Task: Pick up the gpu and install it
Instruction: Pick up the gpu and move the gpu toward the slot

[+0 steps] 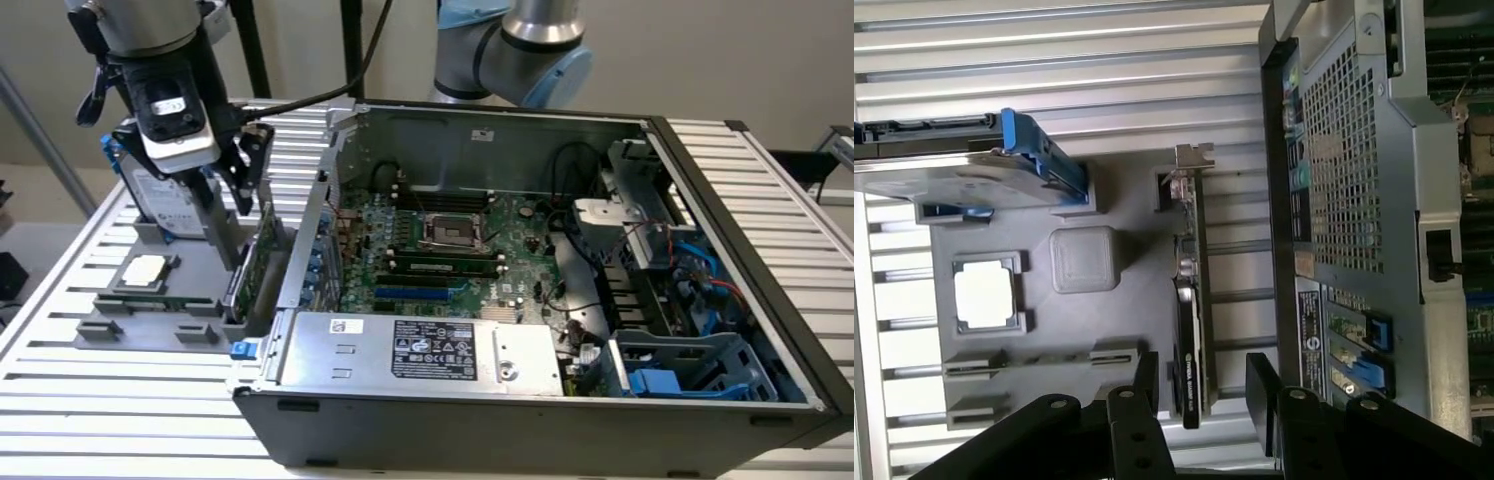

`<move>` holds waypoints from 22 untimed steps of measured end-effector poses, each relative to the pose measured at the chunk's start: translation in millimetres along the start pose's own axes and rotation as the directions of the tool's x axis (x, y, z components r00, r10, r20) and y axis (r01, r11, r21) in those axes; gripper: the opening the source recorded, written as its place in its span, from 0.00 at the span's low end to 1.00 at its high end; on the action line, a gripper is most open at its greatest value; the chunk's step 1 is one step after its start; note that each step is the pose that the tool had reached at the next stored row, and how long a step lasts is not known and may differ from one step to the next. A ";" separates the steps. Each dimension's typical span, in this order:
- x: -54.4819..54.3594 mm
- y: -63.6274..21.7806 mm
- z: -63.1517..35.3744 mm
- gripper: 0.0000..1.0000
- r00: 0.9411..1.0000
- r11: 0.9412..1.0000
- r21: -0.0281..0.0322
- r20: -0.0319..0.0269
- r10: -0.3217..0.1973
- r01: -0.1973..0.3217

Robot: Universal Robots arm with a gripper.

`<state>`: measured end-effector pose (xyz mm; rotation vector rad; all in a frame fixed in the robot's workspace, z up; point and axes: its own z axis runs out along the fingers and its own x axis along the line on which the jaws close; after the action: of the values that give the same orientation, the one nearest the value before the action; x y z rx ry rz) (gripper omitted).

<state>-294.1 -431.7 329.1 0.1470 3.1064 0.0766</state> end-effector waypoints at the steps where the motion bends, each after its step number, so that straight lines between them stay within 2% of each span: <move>1: 0.1 -0.2 1.8 0.48 1.000 1.000 0.000 0.000 0.000 0.000; 22: 0.9 -5.8 39.7 0.48 1.000 1.000 0.000 0.000 0.001 -0.001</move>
<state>-294.2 -435.5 289.1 0.1483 3.1063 0.0764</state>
